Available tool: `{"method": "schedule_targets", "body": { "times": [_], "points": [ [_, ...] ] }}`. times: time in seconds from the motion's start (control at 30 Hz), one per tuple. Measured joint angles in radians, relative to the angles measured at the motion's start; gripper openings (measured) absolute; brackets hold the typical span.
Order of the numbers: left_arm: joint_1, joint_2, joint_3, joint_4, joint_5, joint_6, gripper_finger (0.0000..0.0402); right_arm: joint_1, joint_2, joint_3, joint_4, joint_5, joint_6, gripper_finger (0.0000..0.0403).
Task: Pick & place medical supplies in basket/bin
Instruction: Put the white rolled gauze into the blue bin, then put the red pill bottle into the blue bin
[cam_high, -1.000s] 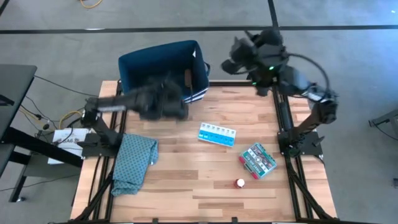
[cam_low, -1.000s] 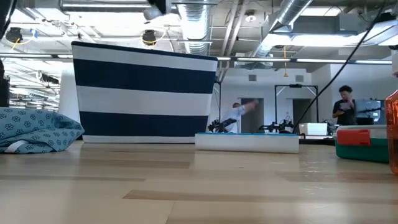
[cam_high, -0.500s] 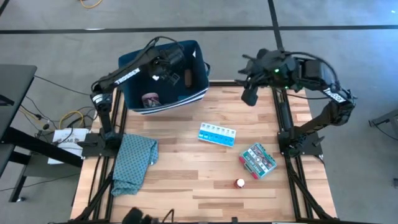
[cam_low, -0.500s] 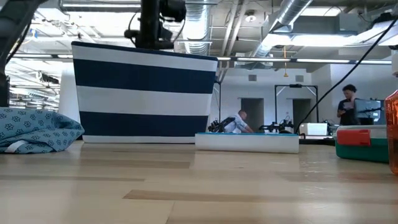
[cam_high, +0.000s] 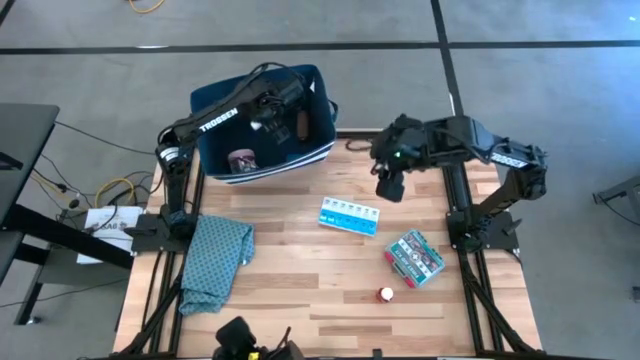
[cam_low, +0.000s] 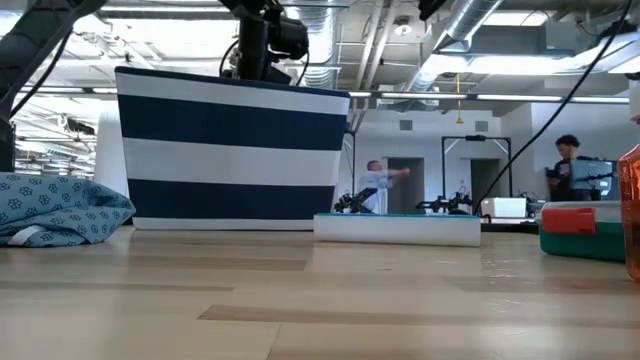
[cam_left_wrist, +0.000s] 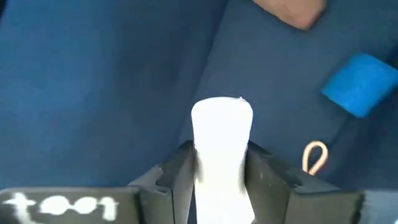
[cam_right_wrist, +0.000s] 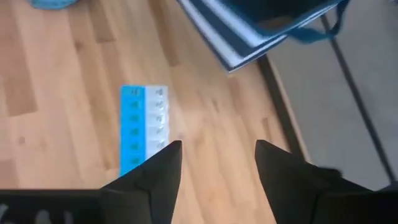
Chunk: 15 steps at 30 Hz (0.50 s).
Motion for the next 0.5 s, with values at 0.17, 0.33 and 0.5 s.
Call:
{"method": "schedule_targets", "body": {
  "times": [0.17, 0.33, 0.5],
  "points": [
    [0.003, 0.000, 0.000, -0.001, -0.006, 0.053, 0.0146, 0.076, -0.001, 0.000, -0.092, -0.007, 0.135, 0.0212],
    [0.006, 0.000, 0.000, 0.011, -0.002, 0.064, 0.0167, 0.190, -0.011, 0.001, -0.098, -0.137, 0.269, 0.0215],
    [0.000, -0.003, 0.003, 0.025, -0.027, 0.063, 0.0174, 0.357, 0.009, -0.009, -0.096, -0.127, 0.368, 0.0215]
  ]
}}
